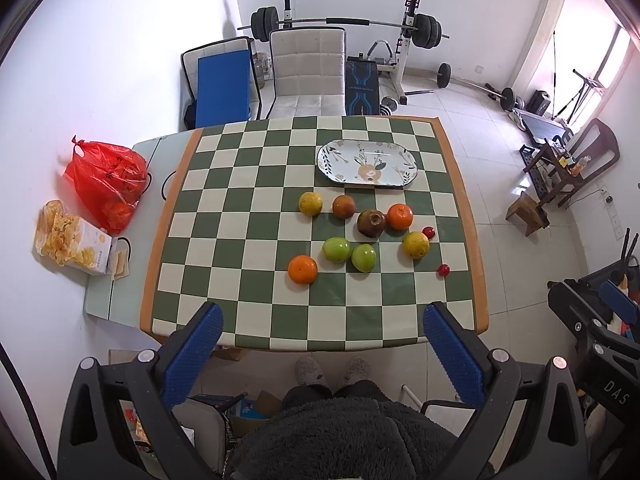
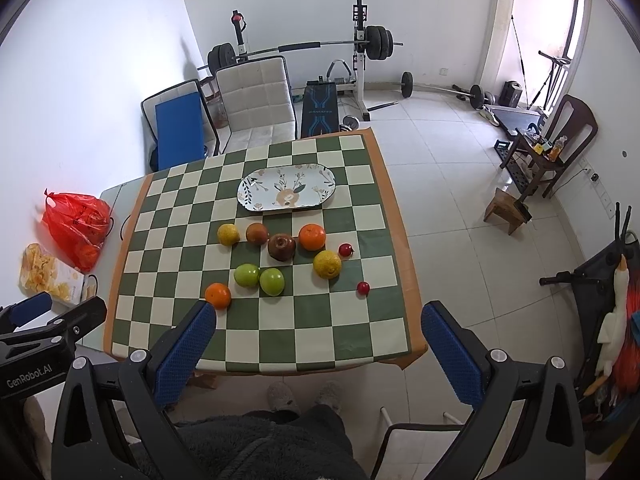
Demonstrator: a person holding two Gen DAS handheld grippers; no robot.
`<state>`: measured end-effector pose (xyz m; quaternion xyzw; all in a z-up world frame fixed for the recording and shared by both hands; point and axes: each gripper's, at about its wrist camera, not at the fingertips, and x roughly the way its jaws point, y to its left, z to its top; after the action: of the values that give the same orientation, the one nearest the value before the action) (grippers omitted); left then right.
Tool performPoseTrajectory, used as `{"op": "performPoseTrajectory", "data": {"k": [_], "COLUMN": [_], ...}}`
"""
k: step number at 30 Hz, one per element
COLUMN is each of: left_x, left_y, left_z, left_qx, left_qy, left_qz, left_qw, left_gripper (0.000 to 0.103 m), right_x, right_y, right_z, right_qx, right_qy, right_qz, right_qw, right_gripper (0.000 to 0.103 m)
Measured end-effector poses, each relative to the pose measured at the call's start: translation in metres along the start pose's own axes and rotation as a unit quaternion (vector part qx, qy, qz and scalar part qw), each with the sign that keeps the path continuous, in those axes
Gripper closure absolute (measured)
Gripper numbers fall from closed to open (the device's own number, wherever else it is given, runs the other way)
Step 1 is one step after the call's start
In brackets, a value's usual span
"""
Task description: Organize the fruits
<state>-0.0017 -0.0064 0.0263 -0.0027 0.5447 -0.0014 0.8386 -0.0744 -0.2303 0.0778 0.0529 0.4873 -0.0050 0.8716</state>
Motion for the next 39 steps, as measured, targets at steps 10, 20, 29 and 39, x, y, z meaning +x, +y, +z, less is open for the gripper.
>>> {"op": "performPoseTrajectory", "data": {"k": [10,20,29,39], "left_x": [0.0011,0.0014,0.0004,0.0012], "left_y": [-0.0028,-0.0049,-0.0057,-0.0045], "left_z": [-0.0002,-0.0036,-0.0035,-0.0035], "left_qx": [0.001,0.003,0.002,0.002], "left_qy": [0.001,0.001,0.002,0.002], "left_qz": [-0.001,-0.001,-0.002,-0.003], "left_qw": [1.0000,1.0000,1.0000,1.0000], "left_gripper": [0.001,0.001,0.001,0.001], "right_x": [-0.0011,-0.0035,-0.0033,-0.0078], "right_y": [-0.0024,-0.0035,-0.0031,-0.0044], "right_z": [-0.0014,-0.0019,-0.0018,-0.0016], "right_qx": [-0.001,-0.001,0.000,-0.002], "right_qy": [0.000,-0.001,-0.001,-0.001], "right_qz": [0.002,0.001,0.001,0.002], "right_qw": [1.000,1.000,1.000,1.000], "right_gripper": [0.000,0.000,0.000,0.000]}}
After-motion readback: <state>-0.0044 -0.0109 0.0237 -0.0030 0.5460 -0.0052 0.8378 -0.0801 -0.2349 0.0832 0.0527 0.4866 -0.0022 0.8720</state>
